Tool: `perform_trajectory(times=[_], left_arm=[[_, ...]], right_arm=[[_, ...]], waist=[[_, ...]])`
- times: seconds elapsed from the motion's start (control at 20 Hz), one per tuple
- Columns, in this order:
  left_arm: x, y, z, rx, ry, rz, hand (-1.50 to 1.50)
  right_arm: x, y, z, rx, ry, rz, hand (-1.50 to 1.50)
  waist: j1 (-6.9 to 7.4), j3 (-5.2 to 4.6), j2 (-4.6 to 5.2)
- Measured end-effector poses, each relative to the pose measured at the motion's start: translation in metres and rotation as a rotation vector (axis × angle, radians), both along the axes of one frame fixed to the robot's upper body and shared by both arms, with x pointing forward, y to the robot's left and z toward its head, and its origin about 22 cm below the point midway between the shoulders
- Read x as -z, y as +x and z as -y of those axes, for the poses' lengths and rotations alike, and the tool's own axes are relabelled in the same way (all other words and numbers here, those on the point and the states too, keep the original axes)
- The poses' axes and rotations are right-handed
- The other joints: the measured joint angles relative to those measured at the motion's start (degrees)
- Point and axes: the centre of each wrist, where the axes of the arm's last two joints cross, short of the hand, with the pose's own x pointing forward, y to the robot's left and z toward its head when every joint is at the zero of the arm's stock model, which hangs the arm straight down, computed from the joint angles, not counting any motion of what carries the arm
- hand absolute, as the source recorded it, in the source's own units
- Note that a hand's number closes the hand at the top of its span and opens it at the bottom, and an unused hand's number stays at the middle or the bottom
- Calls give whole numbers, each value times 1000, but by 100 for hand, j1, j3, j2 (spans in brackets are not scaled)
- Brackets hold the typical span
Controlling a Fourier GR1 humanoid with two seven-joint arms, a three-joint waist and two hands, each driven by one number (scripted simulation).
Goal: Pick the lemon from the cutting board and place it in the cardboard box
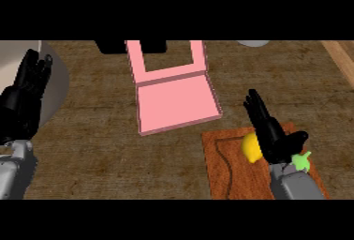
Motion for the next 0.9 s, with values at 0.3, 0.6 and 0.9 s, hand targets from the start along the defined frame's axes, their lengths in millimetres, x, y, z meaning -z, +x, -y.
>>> perform_trajectory(times=[0.3, 0.6, 0.9], left_arm=[[31, -17, -39, -86, 201, -118, 0], [37, -21, -44, -61, 296, -114, 0], [43, -23, -51, -52, 326, -115, 0]], right_arm=[[-22, -7, 38, 23, -44, 32, -150], [-15, -27, 94, -58, -548, 71, -150], [1, -54, 124, -76, -417, 172, -150]], waist=[[20, -33, 206], [29, -12, 218], [-19, 50, 210]])
